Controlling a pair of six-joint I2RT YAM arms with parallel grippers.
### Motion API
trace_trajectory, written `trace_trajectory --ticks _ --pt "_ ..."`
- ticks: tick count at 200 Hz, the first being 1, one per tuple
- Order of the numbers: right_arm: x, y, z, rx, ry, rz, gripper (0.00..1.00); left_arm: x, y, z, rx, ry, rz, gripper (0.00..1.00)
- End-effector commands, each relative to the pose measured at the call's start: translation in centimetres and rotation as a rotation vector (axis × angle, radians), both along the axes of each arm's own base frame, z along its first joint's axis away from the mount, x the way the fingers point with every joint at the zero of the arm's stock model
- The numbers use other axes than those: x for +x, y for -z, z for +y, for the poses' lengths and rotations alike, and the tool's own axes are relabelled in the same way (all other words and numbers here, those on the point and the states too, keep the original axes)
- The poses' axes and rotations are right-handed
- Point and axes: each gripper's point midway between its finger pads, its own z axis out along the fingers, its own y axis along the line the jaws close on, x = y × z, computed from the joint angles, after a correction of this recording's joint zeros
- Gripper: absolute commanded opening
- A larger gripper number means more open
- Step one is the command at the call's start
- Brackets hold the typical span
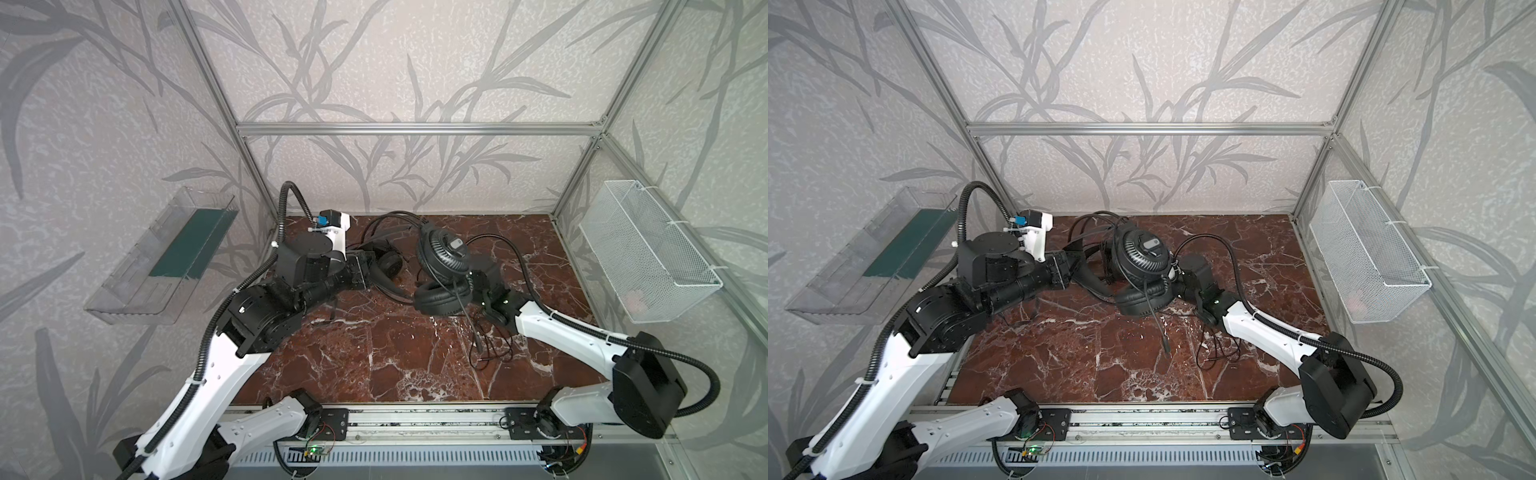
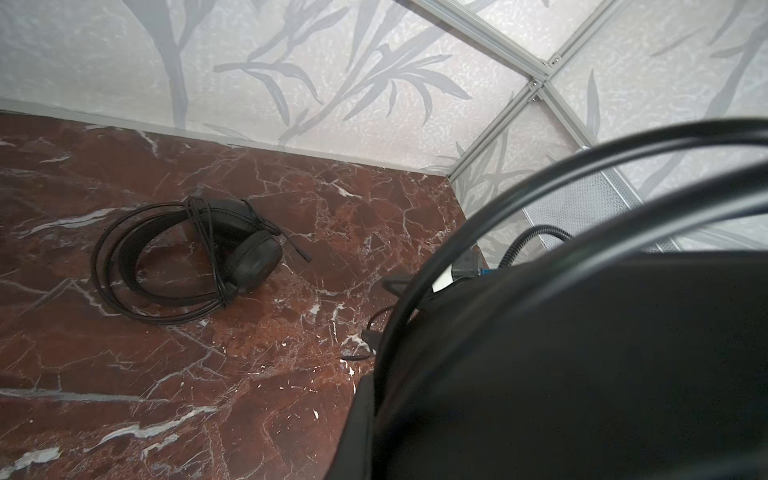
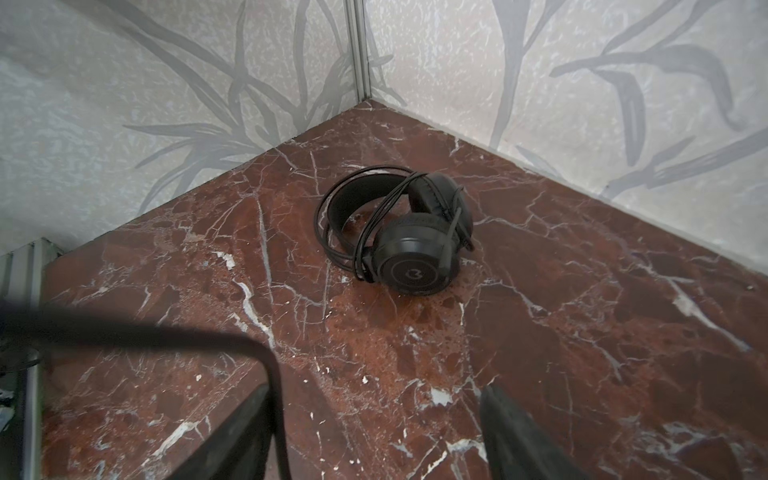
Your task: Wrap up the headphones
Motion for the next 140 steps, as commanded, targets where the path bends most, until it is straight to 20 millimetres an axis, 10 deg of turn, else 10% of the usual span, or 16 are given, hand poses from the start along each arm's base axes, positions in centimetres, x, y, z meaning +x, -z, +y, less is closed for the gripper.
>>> trace_trajectory --ticks 1,59,140 --pt "-0.6 -0.4 0.0 0.094 0.006 0.014 0.79 1.0 -2.0 1.2 -0.134 -0.091 0.025 0.00" --pt "-1.6 1.5 0.3 0.147 0.040 -0.096 0.79 3.0 -1.9 1.9 -0.262 -0.152 0.096 0.00" --pt "2.8 2.1 1.7 0.177 0.120 -0.292 0.79 3.5 -1.8 2.3 -0.263 -0.186 0.107 0.00"
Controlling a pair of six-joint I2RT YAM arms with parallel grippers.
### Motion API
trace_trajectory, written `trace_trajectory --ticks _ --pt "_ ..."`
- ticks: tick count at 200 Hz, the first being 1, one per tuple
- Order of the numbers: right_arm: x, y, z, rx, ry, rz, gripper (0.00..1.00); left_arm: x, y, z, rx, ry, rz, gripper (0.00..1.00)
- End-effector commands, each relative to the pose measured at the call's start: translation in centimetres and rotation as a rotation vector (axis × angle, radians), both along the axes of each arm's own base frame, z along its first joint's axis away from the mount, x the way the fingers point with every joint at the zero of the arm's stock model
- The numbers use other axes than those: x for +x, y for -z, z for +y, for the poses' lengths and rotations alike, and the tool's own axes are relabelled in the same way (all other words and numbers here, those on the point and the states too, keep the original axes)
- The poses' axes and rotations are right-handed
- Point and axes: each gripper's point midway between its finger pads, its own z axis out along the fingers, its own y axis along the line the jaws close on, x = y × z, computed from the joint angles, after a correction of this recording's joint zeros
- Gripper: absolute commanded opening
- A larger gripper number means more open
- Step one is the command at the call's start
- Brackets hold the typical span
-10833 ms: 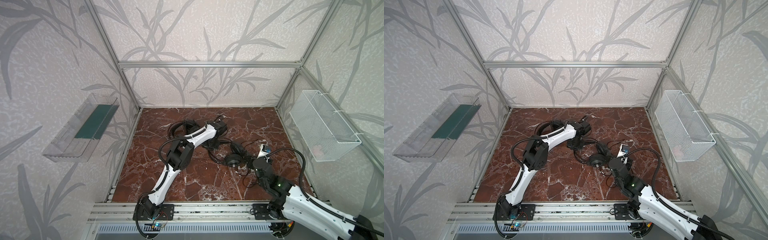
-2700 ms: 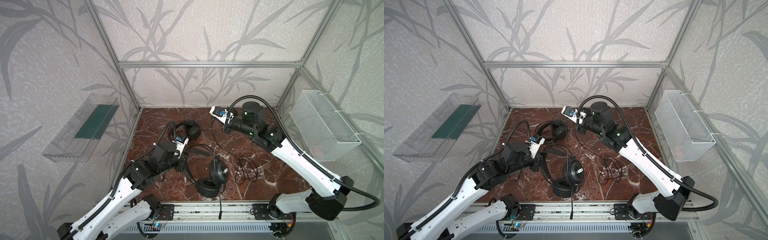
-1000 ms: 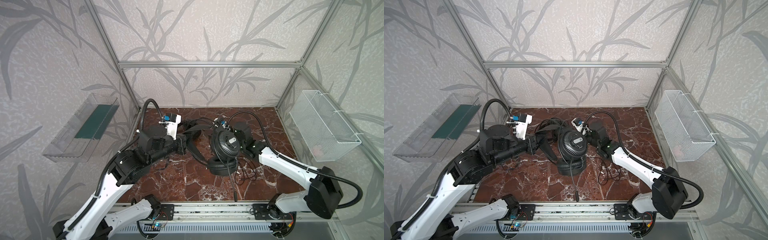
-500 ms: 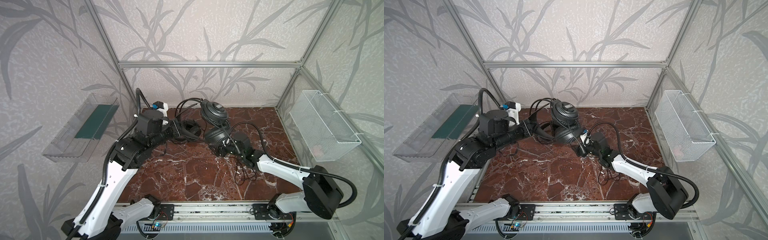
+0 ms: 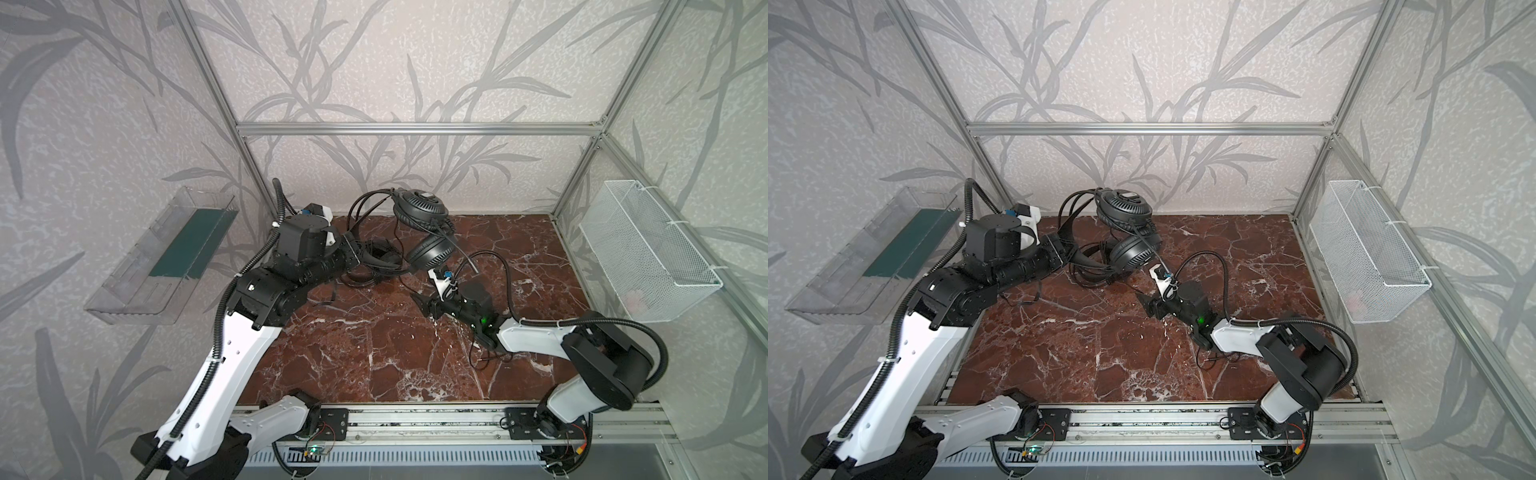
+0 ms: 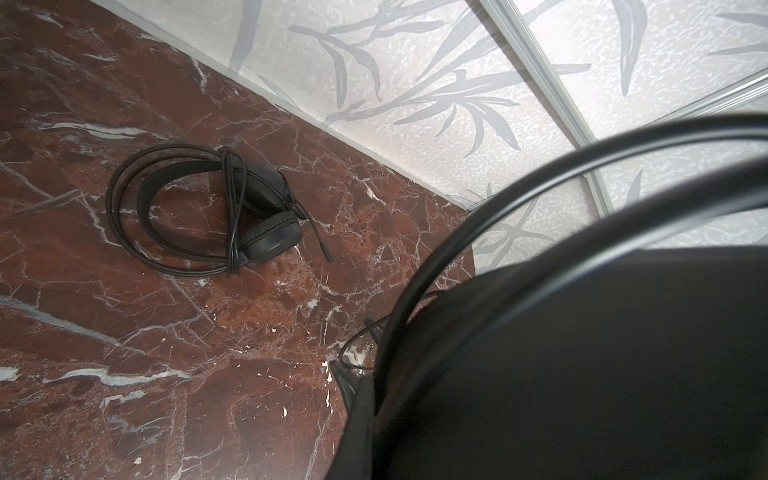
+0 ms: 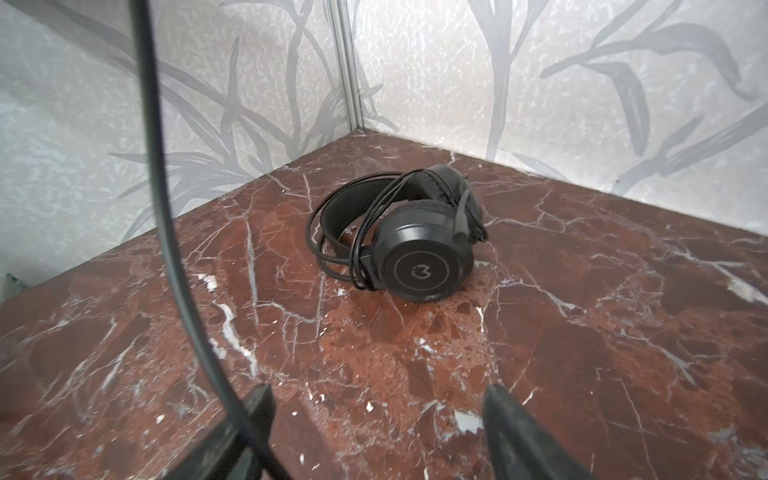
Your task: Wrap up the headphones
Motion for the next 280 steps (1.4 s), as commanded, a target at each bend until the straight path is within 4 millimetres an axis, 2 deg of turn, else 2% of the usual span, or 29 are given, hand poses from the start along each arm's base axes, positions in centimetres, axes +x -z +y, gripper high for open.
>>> trace_trajectory --ticks 1,25,28,56,75,103,117,121,137,171,192,255,279,280 --pt "2.3 -3.5 0.3 0.053 0.057 -0.165 0.79 0.1 -3.6 0.1 -0.089 -0.019 -0.084 0.00" --pt "2.5 -2.9 1.0 0.055 0.037 -0.156 0.68 0.1 -3.6 0.3 -0.085 -0.030 -0.085 0.00" --pt "2.6 -1.7 1.0 0.038 0.040 -0.136 0.66 0.2 -3.6 0.3 -0.084 -0.032 -0.085 0.00" --pt "2.1 0.8 0.7 0.019 0.036 -0.101 0.50 0.4 -3.5 0.6 -0.077 -0.047 -0.087 0.00" --pt "1.5 1.6 0.3 0.017 0.034 -0.085 0.51 0.5 -3.5 0.7 -0.071 -0.052 -0.086 0.00" --pt "0.2 1.5 -0.4 0.030 0.019 -0.071 0.64 0.7 -3.5 0.7 -0.067 -0.051 -0.085 0.00" --pt "-0.3 2.1 -0.4 0.015 0.007 -0.054 0.65 0.8 -3.6 0.6 -0.070 -0.050 -0.090 0.00" --pt "-0.5 1.2 -0.5 0.029 0.004 -0.069 0.65 0.8 -3.6 0.6 -0.070 -0.049 -0.089 0.00" --pt "-1.0 1.2 -0.6 0.035 -0.003 -0.068 0.64 0.9 -3.6 0.6 -0.068 -0.050 -0.091 0.00" --pt "-1.7 1.5 -0.4 0.050 -0.020 -0.057 0.53 0.9 -3.6 0.9 -0.066 -0.059 -0.093 0.00" --pt "-1.6 1.7 -0.4 0.052 -0.010 -0.064 0.40 1.0 -3.4 0.8 -0.067 -0.056 -0.087 0.00" --pt "-1.3 1.2 0.2 0.048 -0.024 -0.078 0.27 1.0 -3.4 0.8 -0.075 -0.056 -0.085 0.00" --pt "-1.6 1.2 0.6 0.042 -0.037 -0.079 0.22 1.0 -3.6 0.8 -0.081 -0.058 -0.087 0.00" --pt "-1.6 1.8 0.6 0.033 -0.036 -0.070 0.22 1.1 -3.5 0.8 -0.080 -0.058 -0.086 0.00"
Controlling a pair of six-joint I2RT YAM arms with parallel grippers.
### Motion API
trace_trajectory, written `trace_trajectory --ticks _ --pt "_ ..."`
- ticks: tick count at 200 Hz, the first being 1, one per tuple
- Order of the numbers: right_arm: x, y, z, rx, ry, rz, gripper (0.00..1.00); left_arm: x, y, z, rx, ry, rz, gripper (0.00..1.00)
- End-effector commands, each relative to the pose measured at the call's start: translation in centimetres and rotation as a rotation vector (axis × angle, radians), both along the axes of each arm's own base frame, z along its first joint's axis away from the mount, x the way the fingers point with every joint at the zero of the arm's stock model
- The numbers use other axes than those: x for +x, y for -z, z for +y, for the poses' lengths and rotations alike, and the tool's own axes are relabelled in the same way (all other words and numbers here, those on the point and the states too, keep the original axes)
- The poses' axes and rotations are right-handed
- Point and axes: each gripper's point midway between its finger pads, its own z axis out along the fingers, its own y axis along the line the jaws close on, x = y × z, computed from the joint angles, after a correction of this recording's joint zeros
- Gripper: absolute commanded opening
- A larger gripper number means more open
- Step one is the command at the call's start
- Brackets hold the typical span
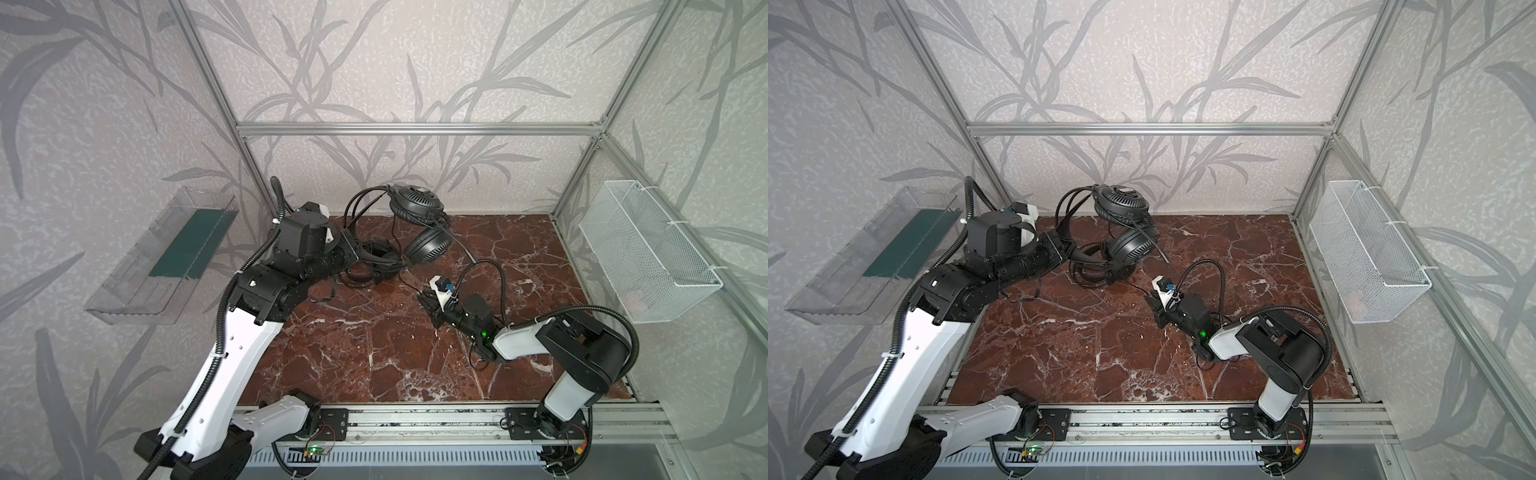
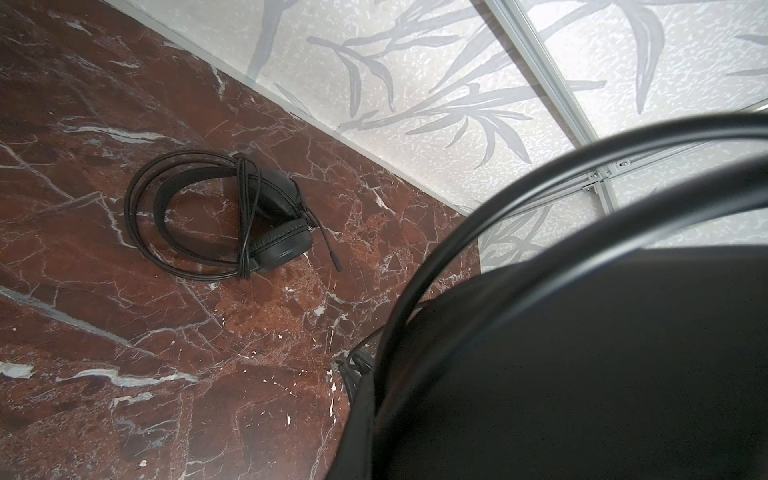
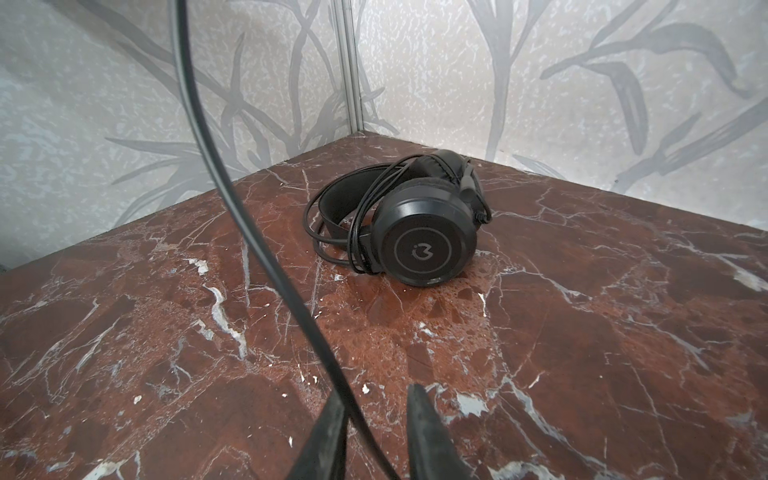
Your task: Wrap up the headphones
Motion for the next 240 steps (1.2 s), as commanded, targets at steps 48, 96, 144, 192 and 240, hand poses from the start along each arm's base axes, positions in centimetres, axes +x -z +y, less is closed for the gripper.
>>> trace_trajectory --ticks 48,96,144,192,240 --pt "-1.1 1.2 1.8 -0.014 -0.056 0.016 0.08 0.6 -3.3 0.4 -0.088 -0.042 -0.091 0.00" --pt "-5.6 1.9 5.5 -0.093 -0.147 -0.012 0.00 1.5 -2.3 1.7 -0.082 -0.106 -0.069 0.00" --pt "-11.6 -1.6 8.7 -0.123 -0.264 -0.054 0.00 3.2 1.4 2.5 -0.067 -0.156 0.027 0.00" --pt "-13.7 -5.6 6.3 -0.225 -0.316 -0.029 0.00 4.3 5.2 4.3 0.029 -0.209 0.099 0.00" --pt "-13.7 -4.3 2.4 -0.297 -0.219 0.020 0.00 5.1 7.6 5.3 0.033 -0.233 0.151 0.00"
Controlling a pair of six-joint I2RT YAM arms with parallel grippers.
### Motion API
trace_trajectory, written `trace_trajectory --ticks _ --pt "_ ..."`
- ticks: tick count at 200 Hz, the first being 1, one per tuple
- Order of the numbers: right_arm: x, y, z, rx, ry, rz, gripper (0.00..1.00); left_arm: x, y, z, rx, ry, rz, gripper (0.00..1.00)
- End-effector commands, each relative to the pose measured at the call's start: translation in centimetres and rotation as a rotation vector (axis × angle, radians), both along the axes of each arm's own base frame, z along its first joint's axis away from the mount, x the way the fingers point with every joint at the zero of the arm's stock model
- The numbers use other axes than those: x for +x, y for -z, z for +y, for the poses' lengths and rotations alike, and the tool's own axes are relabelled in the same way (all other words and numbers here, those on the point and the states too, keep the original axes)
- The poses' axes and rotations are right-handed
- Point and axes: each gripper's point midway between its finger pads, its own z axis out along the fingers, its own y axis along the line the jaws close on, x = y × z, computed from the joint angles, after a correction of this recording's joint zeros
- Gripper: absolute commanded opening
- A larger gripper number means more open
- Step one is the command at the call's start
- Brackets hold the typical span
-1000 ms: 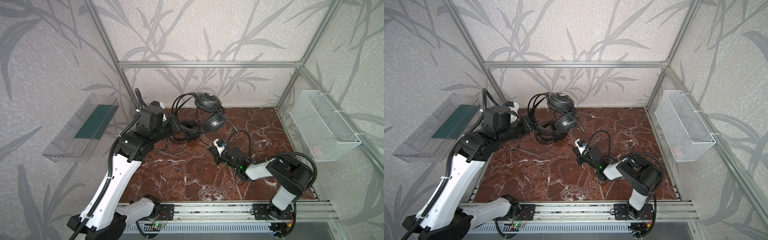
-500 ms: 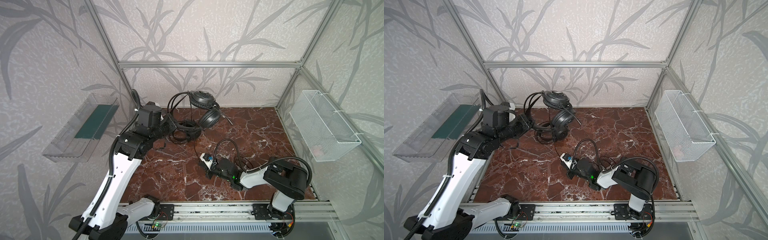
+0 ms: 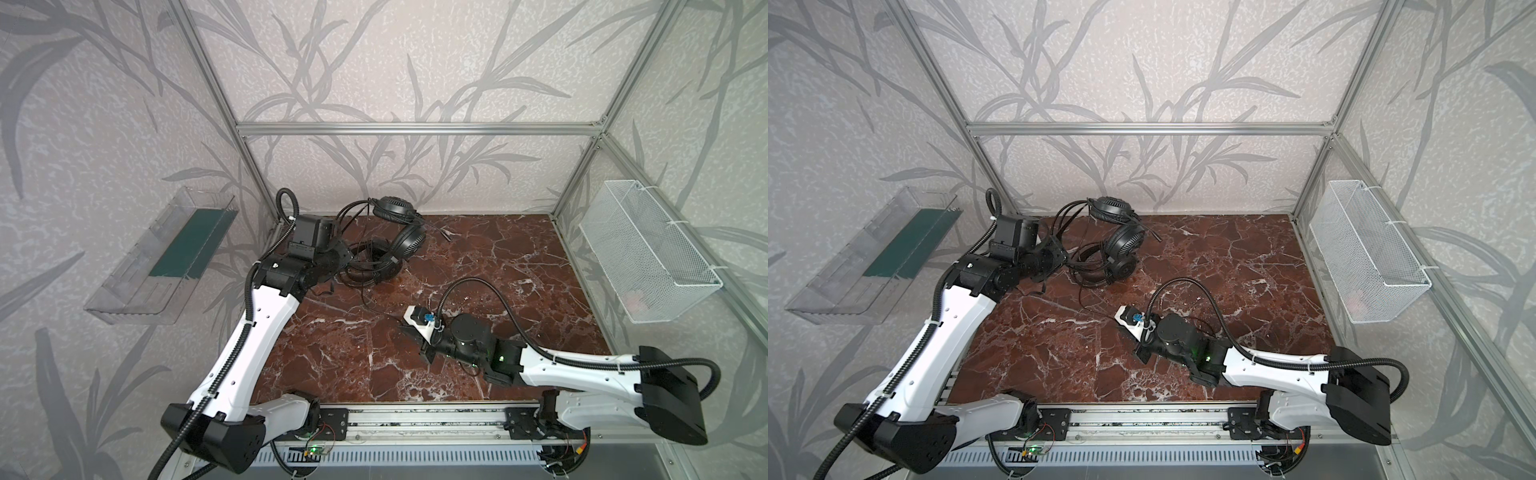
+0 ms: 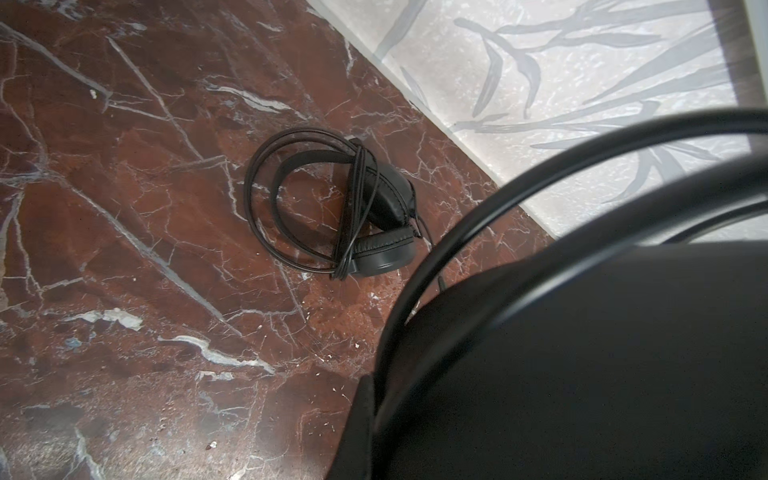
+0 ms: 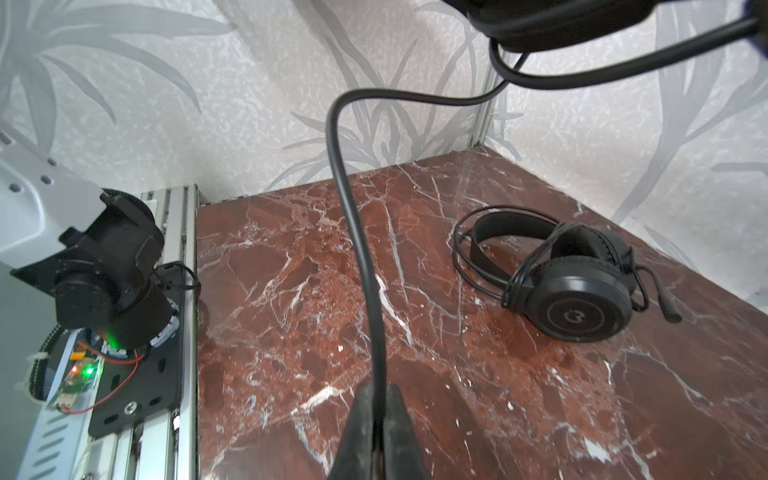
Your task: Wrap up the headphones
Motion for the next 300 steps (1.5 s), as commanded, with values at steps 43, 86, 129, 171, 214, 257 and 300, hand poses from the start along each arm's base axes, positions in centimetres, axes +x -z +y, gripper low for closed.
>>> trace_trajectory --ticks 43,86,129,171,214,257,300 --pt "1.5 5.0 -6.0 -0.196 0.231 0.038 0.00 1.2 -2.0 0.6 -0.041 -0.021 -0.089 0.00" --pt "-0.5 3.3 -5.3 -0.152 0.136 0.058 0.00 1.3 -1.1 1.1 -0.019 -0.037 -0.070 0.00" --pt "-3.7 -0.6 -4.6 -0.166 0.061 -0.029 0.00 1.8 -0.2 2.2 0.047 -0.069 -0.051 0.00" --pt "-4.4 -1.3 -6.0 -0.199 0.079 -0.065 0.00 2.1 0.4 2.9 0.074 -0.087 -0.039 0.00" --pt "-4.7 -1.6 -7.1 -0.174 0.081 -0.078 0.00 2.2 0.8 3.2 0.088 -0.091 -0.036 0.00" --pt "-7.6 -4.0 -4.4 -0.125 -0.084 -0.075 0.00 2.6 2.4 2.8 0.084 -0.079 0.011 0.00" --pt "-11.3 -8.1 -1.1 -0.211 -0.212 -0.254 0.00 2.7 4.5 3.1 0.118 -0.079 0.063 0.00"
